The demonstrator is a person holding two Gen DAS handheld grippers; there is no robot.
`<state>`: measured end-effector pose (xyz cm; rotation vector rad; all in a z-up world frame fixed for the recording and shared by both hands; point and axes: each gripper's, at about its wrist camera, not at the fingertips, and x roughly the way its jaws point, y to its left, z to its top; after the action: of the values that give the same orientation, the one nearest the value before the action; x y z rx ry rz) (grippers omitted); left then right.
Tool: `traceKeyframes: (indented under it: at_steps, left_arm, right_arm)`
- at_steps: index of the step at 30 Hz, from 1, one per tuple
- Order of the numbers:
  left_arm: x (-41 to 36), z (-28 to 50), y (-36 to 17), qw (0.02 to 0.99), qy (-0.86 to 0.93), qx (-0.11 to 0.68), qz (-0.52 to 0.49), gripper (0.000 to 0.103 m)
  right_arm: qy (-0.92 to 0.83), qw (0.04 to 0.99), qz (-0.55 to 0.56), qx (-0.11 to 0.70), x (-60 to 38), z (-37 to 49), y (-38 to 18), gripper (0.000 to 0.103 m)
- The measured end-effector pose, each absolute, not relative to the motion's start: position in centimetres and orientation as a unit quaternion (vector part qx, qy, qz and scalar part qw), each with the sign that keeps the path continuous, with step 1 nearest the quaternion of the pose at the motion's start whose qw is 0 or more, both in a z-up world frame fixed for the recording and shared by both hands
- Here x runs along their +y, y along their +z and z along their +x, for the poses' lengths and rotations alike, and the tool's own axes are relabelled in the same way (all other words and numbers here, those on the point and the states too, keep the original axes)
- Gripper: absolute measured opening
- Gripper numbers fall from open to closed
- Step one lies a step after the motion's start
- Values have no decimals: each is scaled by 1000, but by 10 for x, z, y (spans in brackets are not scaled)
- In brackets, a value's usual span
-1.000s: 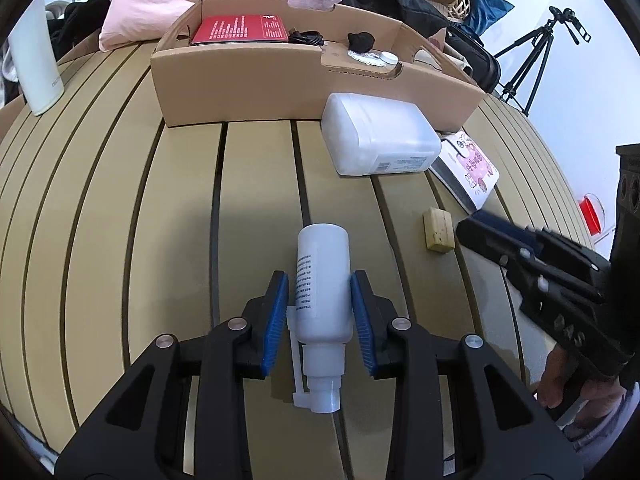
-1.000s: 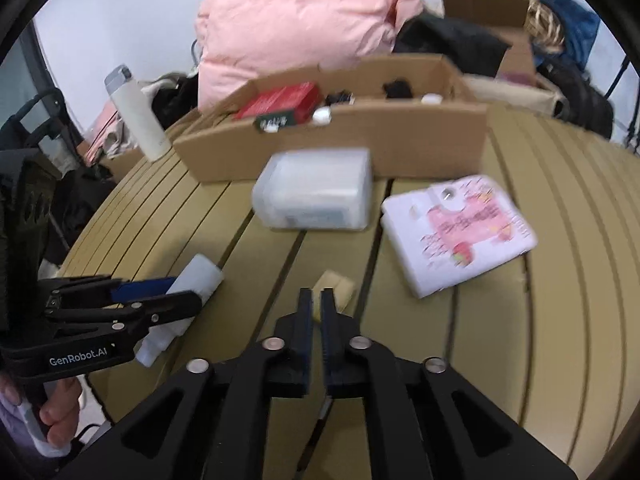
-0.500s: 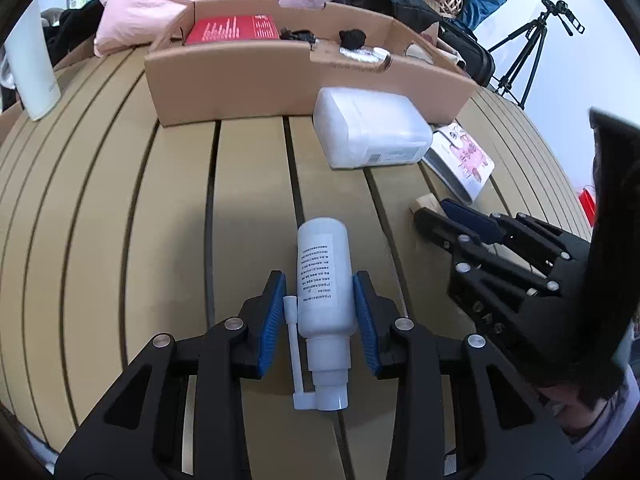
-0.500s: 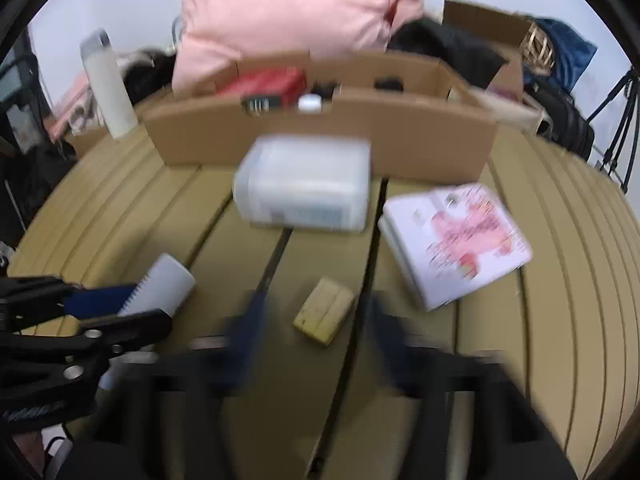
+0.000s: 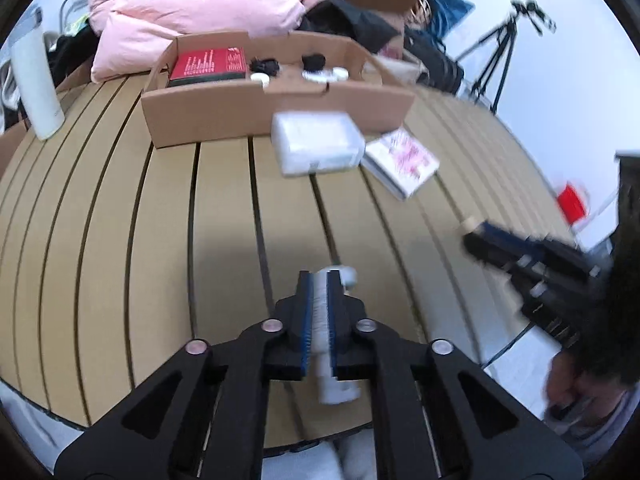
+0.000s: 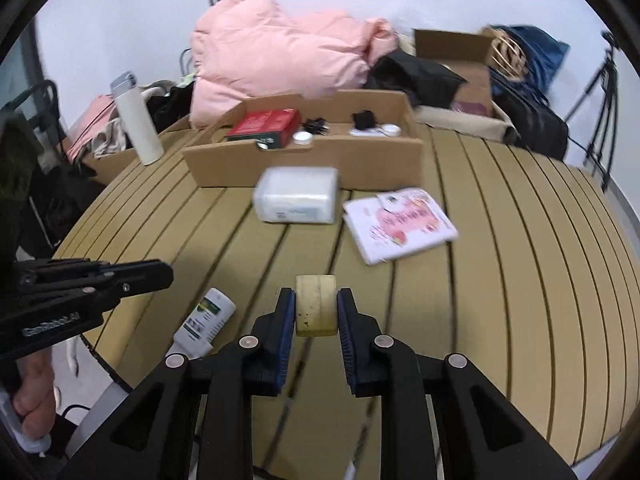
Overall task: Organize objects
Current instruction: 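Carry the bottle and block into the tray and open both grippers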
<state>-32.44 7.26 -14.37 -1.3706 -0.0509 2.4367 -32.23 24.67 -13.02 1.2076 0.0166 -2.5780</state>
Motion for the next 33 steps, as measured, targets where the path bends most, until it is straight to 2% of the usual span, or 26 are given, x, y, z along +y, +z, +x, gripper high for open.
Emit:
traceKeyframes:
  at_steps: [1,2,3,4,7,9,10,15,18,22,25,28,31,33]
  left_arm:
    - [73,-320,-146,173,860,-4,-481,31]
    - [74,-316,-150,176,859,5,-481,60]
    - [75,-315,-154,179,854,6,-488,69]
    - [77,-314,-157,182,849,0,-495,72]
    - [95,-316,-167,211,839,-16,-501,72]
    - [114,-321,-178,190,838,23,-510,48]
    - [119,-323,-186,180,834,41,-520,25]
    - [116,-324,-185,179,829,9,-530,24]
    - [108,-334,-156,193,838,-21,-511,24]
    - [95,-399,-95,212,852,-66,-474,24]
    - [97,-470,-77,185,854,-81,-479,24]
    - [95,-551,-91,152,833,-118,-518,24]
    - [104,-608,-124,142,817,-130,-544,24]
    - [105,-631,-146,122,811,-157,-551,35]
  right_arm:
    - [-896,149,419,-1,249,-321,-129,23]
    - [-896,155,417,-10,252,-318,-128,23]
    - [-896,157,416,-15,255,-315,-128,23]
    - [-895,158,416,-18,254,-312,-129,23]
    - [-890,163,426,-17,251,-313,-140,23]
    - [-887,161,432,-18,252,-314,-146,23]
    - [-886,161,434,-20,253,-314,-147,23]
    - [-891,157,424,-26,264,-308,-143,23]
    - [-888,157,430,-35,271,-315,-143,23]
    - [-898,172,405,-15,271,-347,-115,23]
    - [-902,187,389,-22,269,-404,-84,23]
    - [-887,190,418,-54,261,-490,-75,23]
    - [-863,178,462,-96,254,-576,-93,24]
    - [-850,175,482,-121,247,-621,-110,24]
